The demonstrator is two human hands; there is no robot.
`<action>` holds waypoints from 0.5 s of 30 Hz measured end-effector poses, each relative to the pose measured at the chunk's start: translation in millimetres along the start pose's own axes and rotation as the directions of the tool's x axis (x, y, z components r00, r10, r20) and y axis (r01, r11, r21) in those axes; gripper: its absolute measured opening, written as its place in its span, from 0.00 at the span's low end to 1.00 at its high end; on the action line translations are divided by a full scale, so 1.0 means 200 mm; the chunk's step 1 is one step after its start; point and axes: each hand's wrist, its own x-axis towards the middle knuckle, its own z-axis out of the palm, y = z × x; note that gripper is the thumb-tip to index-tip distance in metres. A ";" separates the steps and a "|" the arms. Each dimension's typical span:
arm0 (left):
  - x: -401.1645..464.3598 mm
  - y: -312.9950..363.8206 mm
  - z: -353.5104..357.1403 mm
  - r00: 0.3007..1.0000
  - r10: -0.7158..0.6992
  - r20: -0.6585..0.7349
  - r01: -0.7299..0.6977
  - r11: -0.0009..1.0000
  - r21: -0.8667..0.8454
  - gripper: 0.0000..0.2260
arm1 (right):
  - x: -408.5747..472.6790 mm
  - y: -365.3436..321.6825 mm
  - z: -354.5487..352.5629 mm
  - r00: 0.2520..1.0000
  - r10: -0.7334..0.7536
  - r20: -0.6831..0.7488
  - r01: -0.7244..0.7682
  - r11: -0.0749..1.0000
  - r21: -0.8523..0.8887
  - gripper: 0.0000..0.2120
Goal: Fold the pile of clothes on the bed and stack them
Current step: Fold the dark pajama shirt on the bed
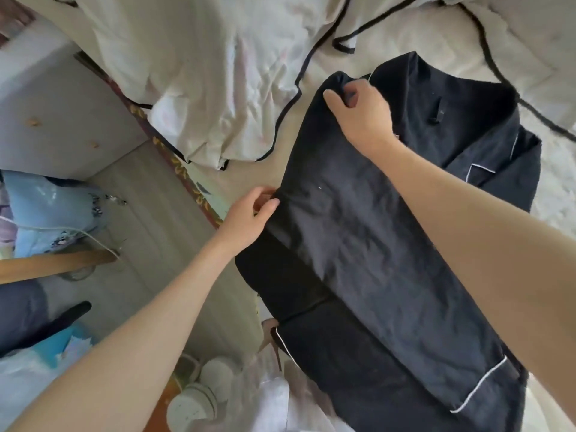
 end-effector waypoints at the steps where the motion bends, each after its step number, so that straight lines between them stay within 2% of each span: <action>1: -0.01 -0.02 0.00 1.000 -0.010 0.016 0.010 1.000 0.005 0.05 | 0.05 -0.01 0.02 1.000 0.025 0.010 -0.025 1.000 -0.008 0.15; 2: -0.02 -0.04 0.00 1.000 -0.016 0.001 0.016 1.000 0.001 0.02 | 0.08 -0.03 0.04 0.998 0.058 0.026 -0.058 0.998 0.000 0.16; 4: -0.05 -0.08 0.00 0.996 -0.029 -0.088 0.025 0.999 -0.040 0.08 | 0.14 -0.06 0.05 0.987 0.155 0.049 -0.159 0.982 0.100 0.20; 7: -0.09 -0.10 -0.02 0.986 -0.066 -0.154 0.046 0.990 -0.134 0.10 | 0.20 -0.09 0.05 0.953 0.297 0.054 -0.297 0.891 0.343 0.14; 9: -0.08 -0.10 -0.01 0.985 -0.060 -0.164 0.041 0.992 -0.117 0.10 | 0.21 -0.10 0.07 0.945 0.319 0.074 -0.322 0.864 0.387 0.11; 11: -0.06 -0.09 -0.01 0.983 -0.045 -0.177 0.033 0.997 -0.072 0.10 | 0.21 -0.10 0.08 0.953 0.297 0.062 -0.298 0.880 0.371 0.09; 13: -0.05 -0.08 -0.02 0.984 -0.031 -0.176 0.021 0.998 -0.058 0.08 | 0.18 -0.08 0.08 0.966 0.257 -0.018 -0.241 0.927 0.286 0.06; 15: -0.05 -0.10 -0.03 0.990 -0.046 -0.131 0.029 0.992 -0.123 0.04 | 0.09 -0.05 0.07 0.979 0.151 -0.135 -0.131 0.981 0.146 0.12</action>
